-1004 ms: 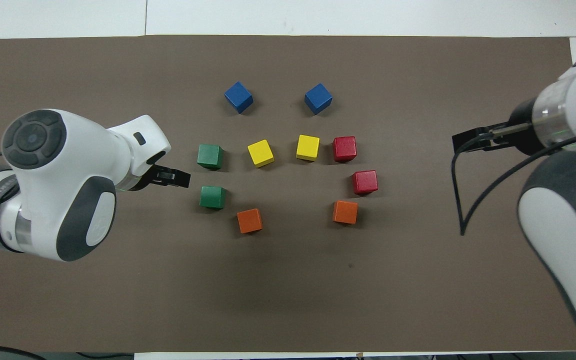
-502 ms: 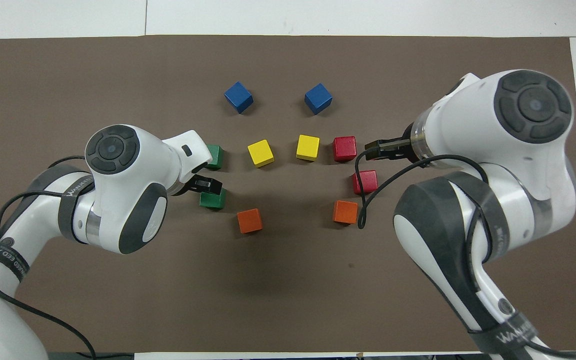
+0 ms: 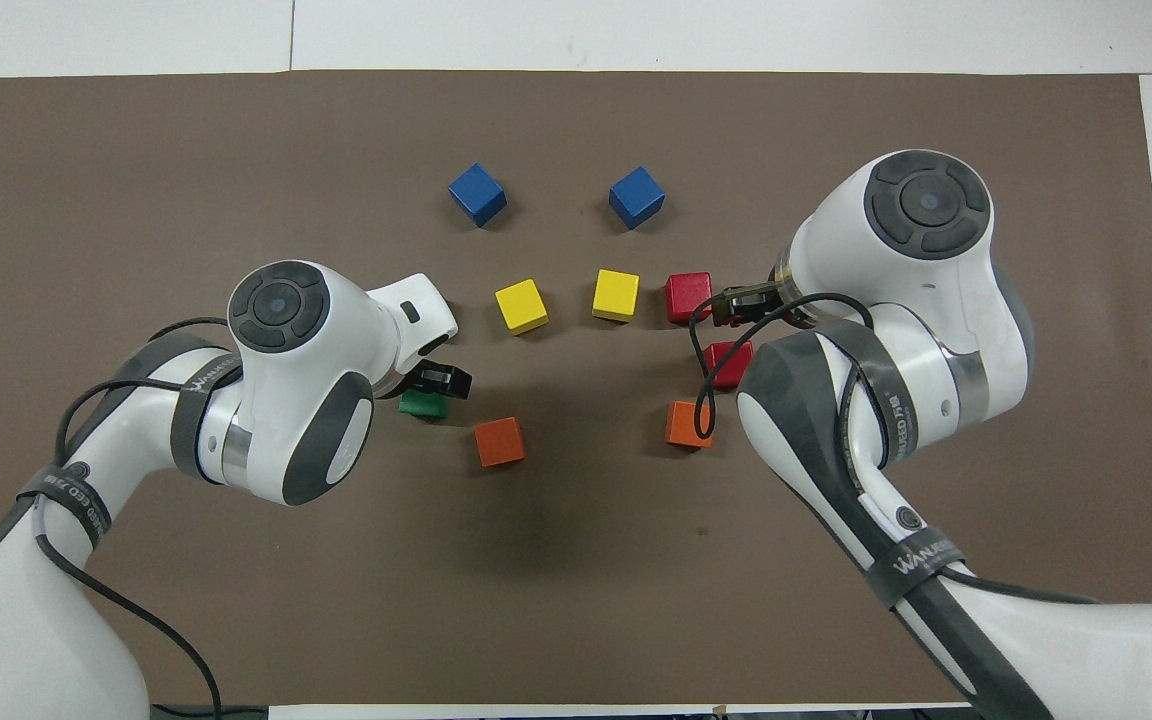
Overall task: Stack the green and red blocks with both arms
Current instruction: 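Close the left gripper on green while the right gripper grips red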
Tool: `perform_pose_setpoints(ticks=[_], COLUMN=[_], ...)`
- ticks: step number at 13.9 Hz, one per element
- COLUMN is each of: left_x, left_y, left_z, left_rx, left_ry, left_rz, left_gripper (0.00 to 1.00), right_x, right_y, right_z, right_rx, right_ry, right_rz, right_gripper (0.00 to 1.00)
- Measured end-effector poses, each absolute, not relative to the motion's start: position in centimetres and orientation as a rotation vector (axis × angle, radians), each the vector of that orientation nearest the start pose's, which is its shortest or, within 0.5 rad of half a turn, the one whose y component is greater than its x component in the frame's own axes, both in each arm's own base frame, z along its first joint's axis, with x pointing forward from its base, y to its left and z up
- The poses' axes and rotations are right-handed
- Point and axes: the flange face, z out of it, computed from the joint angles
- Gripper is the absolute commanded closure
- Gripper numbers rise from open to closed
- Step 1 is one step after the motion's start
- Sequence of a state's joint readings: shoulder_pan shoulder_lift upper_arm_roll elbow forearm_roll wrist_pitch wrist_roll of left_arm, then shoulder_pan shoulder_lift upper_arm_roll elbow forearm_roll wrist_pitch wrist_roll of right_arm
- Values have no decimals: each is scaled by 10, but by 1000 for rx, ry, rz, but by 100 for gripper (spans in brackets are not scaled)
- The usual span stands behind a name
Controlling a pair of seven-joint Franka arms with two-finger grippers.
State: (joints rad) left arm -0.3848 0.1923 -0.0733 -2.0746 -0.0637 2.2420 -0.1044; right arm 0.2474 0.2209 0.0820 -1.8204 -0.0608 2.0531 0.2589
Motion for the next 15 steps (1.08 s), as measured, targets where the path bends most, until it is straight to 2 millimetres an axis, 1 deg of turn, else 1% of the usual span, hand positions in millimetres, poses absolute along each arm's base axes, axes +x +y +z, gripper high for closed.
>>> perform_pose_setpoints(ticks=[2,4,8,11,12,13,15], left_x=[514,512,507,496,495,494,494], left_y=[-258,-259,-257,-258,-258,-259,-259], left_z=[324,313,301,288,287,287,287], left_rx=[-3153,-3149,-3147,-3141,-3140,-3139,-3139], left_ry=[505,515,525,538,540,540,540], left_rz=[80,90,90,96,100,100,100], left_gripper=[0,0,0,0,5,14,41], right_x=[589,589,593,590,587,585,580], right_y=[208,216,219,217,216,216,214], right_z=[405,392,370,347,338,331,321], right_rx=[-3157,-3151,-3146,-3139,-3138,-3139,-3145], right_ry=[-148,-134,-101,-98,-99,-100,-101], right_rz=[-73,-86,-91,-108,-107,-97,-71], right_gripper=[0,0,0,0,0,0,0])
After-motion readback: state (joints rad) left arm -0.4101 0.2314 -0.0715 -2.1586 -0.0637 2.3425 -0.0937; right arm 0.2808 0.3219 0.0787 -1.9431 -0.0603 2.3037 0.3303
